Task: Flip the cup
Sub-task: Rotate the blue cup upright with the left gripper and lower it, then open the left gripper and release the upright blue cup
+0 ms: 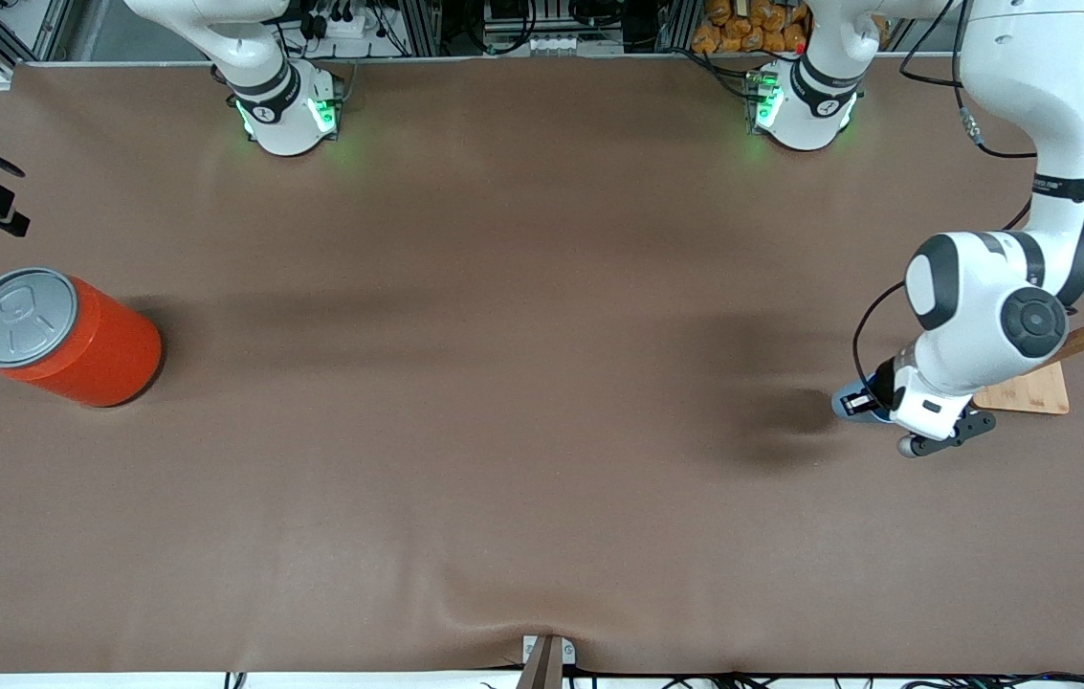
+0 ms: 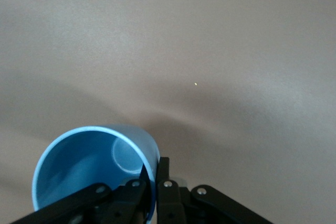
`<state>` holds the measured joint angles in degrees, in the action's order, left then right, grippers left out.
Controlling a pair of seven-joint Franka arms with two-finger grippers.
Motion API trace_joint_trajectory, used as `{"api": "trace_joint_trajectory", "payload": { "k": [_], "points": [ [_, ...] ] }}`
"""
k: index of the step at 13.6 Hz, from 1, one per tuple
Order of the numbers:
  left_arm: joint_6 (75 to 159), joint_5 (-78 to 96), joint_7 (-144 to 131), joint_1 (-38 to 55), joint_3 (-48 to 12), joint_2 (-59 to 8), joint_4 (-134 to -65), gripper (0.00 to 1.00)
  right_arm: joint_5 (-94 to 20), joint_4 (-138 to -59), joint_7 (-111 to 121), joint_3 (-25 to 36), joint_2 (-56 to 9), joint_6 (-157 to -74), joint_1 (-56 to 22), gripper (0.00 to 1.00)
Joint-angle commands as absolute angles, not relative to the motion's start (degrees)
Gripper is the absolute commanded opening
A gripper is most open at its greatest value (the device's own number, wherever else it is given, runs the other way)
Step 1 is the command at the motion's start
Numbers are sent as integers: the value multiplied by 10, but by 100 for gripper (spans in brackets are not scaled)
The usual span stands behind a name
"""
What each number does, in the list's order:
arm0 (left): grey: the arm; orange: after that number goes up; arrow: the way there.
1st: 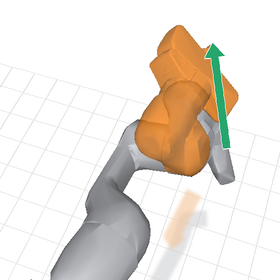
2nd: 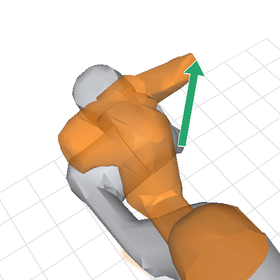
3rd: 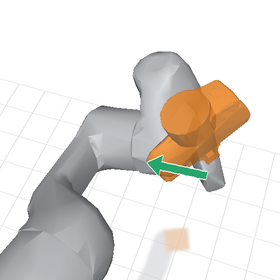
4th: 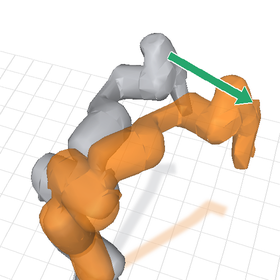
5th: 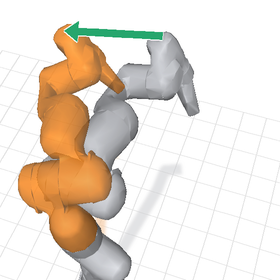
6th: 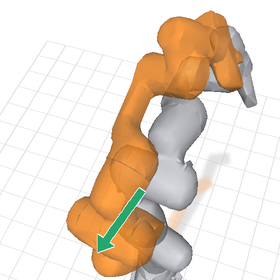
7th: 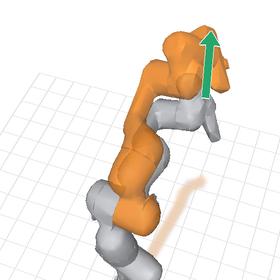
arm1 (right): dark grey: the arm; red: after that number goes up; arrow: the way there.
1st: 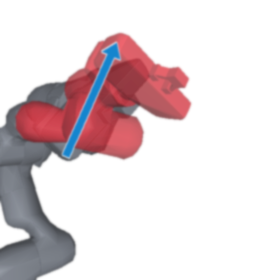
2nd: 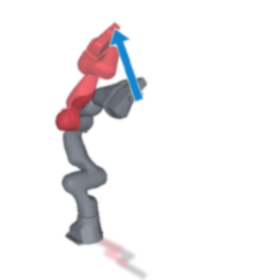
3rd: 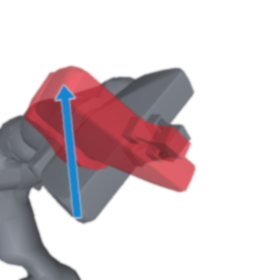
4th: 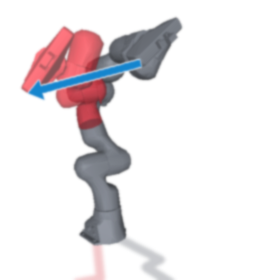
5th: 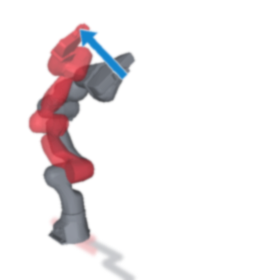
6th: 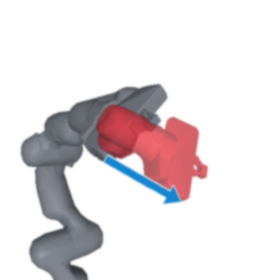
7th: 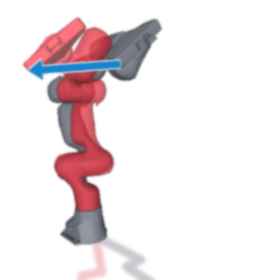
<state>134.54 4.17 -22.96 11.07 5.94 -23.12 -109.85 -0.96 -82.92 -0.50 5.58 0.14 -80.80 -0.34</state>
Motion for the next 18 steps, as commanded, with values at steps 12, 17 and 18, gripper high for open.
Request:
{"api": "trace_joint_trajectory", "payload": {
  "k": [12,17,18],
  "points": [
    [1270,-46,-335,122,51,-162,-1062,100,-8,-804,-10,53,1,-799,1,100],
    [1079,-46,-303,123,50,-112,-938,100,-9,-804,-11,52,1,-799,-2,100],
    [1051,-46,-288,122,50,-106,-913,100,-9,-804,-11,52,1,-799,-2,100]
  ]
}}
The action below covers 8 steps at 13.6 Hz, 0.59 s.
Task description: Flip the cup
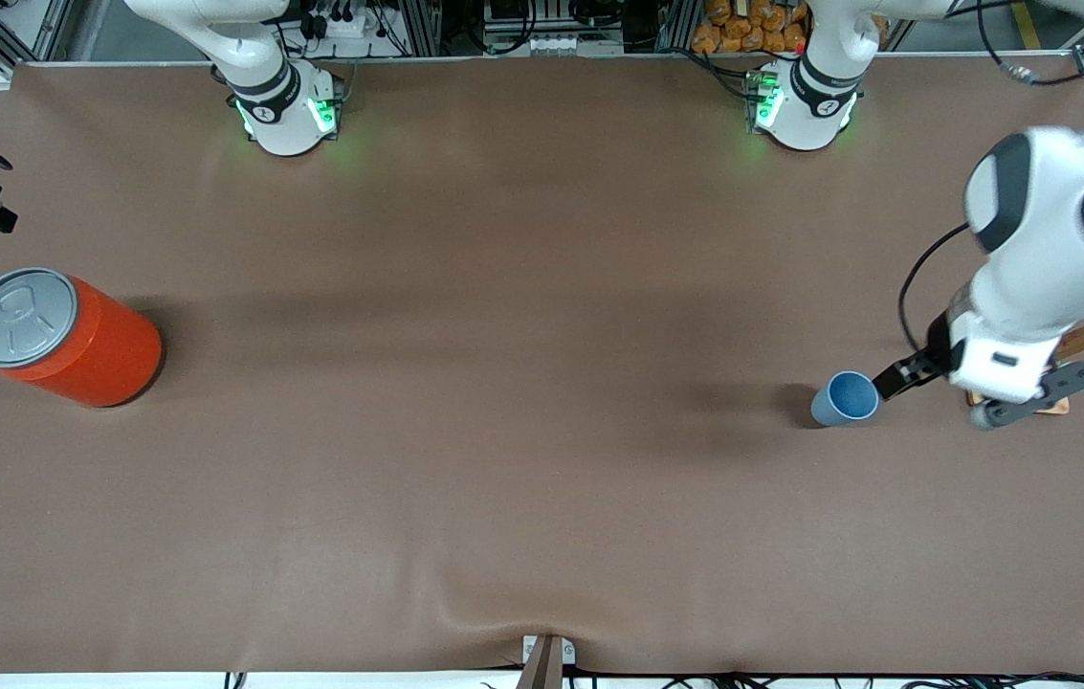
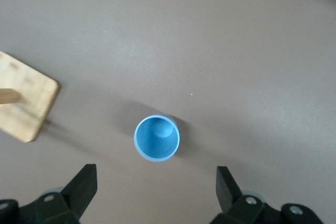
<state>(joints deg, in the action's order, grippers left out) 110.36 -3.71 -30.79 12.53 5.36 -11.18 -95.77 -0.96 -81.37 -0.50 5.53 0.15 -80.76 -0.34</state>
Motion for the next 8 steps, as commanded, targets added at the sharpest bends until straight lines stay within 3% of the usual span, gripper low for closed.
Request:
{"api": "trace_joint_trajectory", "payload": {
  "k": [1,4,8],
  "points": [
    [1022,-45,-265,122,50,-100,-891,100,-9,-804,-11,52,1,-799,-2,100],
    [949,-45,-194,113,51,-92,-846,100,-8,-805,-10,52,-4,-799,-1,100],
    [892,8,-126,71,54,-48,-859,100,-8,-806,-9,53,-5,-799,2,100]
  ]
}}
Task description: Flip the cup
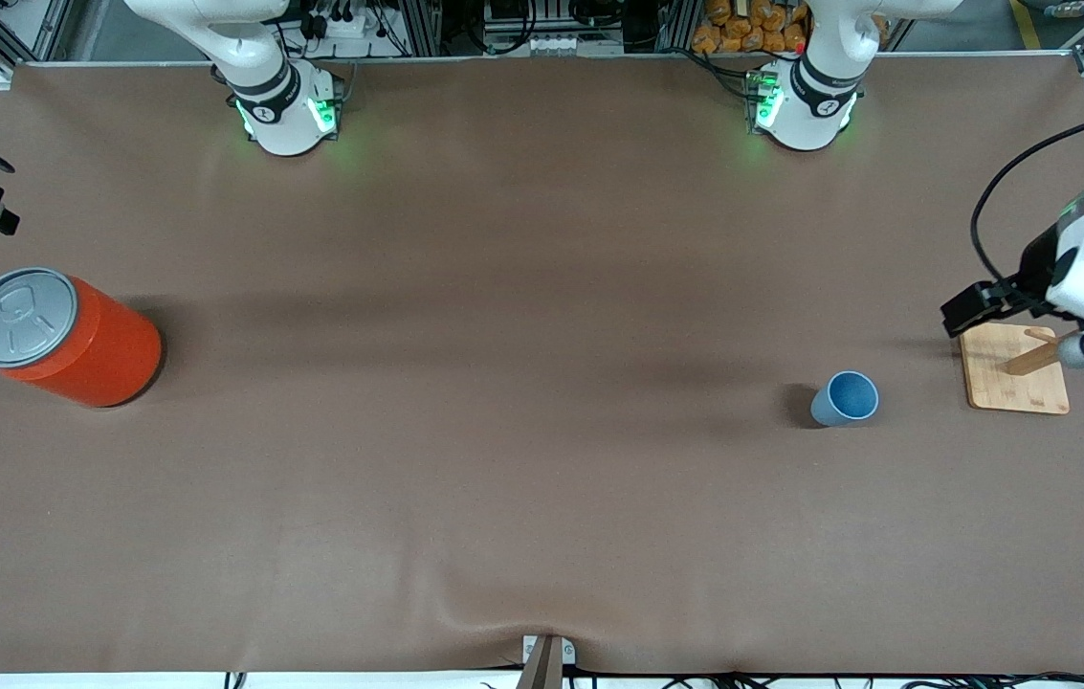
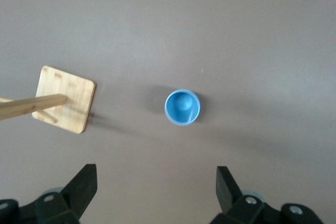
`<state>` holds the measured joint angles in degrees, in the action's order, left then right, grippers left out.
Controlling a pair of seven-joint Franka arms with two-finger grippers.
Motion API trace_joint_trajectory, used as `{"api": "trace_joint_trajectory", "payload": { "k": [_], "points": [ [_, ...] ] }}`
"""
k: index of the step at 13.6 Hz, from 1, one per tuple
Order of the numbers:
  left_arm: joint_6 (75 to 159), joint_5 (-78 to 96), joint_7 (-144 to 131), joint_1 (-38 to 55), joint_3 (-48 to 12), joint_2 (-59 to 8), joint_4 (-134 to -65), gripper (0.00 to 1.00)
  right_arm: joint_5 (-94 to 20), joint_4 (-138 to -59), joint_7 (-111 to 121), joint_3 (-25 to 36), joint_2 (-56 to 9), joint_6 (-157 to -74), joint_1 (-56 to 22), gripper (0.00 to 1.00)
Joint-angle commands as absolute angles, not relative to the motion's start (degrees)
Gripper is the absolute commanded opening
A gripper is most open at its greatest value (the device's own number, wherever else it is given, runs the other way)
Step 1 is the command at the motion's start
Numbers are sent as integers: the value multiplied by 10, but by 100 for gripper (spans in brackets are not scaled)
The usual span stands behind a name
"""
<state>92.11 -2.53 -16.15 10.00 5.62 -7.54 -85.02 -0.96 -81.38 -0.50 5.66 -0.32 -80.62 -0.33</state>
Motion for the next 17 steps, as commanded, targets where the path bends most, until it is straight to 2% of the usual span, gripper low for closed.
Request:
{"api": "trace_joint_trajectory", "payload": {
  "k": [1,5,7,9,17],
  "points": [
    [892,23,-124,64,54,-32,-876,100,-8,-806,-8,53,-5,-800,-1,100],
    [913,20,-125,65,47,54,-973,100,-9,-804,-8,51,-4,-799,-5,100],
    [923,18,-124,64,25,88,-1005,100,-9,-804,-8,51,-4,-799,-12,100],
    [909,18,-122,64,8,88,-999,100,-9,-804,-8,50,-4,-799,-15,100],
    [868,12,-69,72,7,62,-944,100,-9,-804,-8,50,-4,-797,-17,100]
  ]
}}
